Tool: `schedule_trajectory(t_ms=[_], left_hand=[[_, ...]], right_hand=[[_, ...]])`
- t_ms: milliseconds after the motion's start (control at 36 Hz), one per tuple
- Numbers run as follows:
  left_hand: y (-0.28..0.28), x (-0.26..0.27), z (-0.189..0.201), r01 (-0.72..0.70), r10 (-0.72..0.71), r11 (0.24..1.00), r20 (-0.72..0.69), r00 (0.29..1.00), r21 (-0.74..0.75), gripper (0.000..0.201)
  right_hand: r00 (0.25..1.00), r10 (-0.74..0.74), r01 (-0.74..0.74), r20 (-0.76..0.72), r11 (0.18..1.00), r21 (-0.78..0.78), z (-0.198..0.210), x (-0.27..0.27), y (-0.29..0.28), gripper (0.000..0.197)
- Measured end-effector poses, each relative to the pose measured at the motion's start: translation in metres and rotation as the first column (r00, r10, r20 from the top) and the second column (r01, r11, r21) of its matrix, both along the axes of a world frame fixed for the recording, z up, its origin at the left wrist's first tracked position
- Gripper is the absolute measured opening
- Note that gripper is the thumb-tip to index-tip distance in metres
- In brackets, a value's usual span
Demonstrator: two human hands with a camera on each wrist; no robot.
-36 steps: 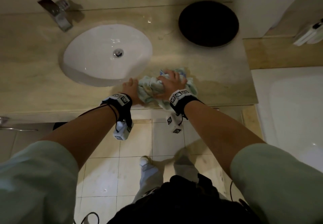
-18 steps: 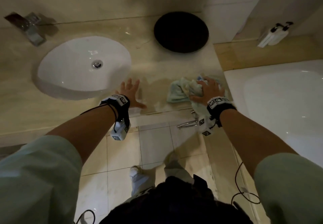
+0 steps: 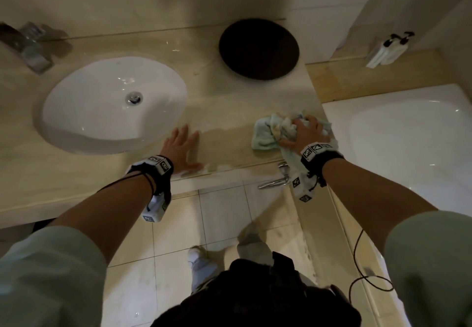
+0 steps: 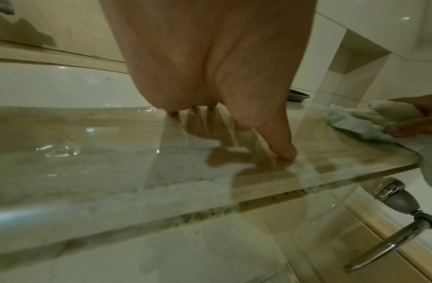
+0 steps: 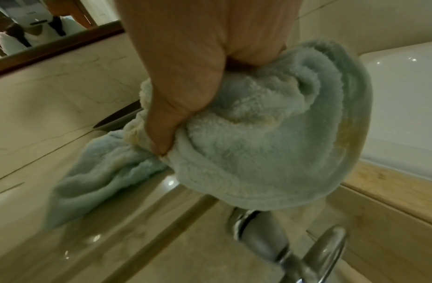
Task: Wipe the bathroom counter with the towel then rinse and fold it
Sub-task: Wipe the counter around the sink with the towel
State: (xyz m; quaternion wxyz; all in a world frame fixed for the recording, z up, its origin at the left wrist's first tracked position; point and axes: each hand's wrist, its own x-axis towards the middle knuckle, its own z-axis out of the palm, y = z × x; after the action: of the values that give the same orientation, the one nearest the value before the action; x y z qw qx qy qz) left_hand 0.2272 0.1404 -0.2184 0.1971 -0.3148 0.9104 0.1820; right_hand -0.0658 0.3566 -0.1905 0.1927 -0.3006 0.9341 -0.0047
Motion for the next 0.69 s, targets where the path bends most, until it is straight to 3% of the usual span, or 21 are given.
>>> schedule_trajectory(t_ms=[111,250,444,694], left_hand=[[-0.005,0.008,0.000,0.014,-0.014,1.000,0.010,1.000,-0.017,0.103],[-0.008,0.021,0.000,-0.047,0.047,0.999,0.031,0.998,-0.016,0.097],[-0.003,0.027,-0.004,-0.113,0.114,0.993,0.041,0.993,-0.036,0.102],[0.004,-0.002,0.030,-0.274,0.265,0.961,0.139,0.954,0.049,0.106]], right_hand=[[0.997,-0.072,0.072,0.005,0.997,-0.030,0.002,0.031,-0.024,0.077],[0.999,-0.045,0.046,0.011,0.996,-0.075,0.001,0.079,-0.059,0.075],[0.995,0.100,-0.099,0.018,0.992,-0.074,-0.003,0.149,-0.103,0.076],[0.984,0.176,-0.172,0.028,0.980,-0.103,-0.001,0.119,-0.084,0.075]])
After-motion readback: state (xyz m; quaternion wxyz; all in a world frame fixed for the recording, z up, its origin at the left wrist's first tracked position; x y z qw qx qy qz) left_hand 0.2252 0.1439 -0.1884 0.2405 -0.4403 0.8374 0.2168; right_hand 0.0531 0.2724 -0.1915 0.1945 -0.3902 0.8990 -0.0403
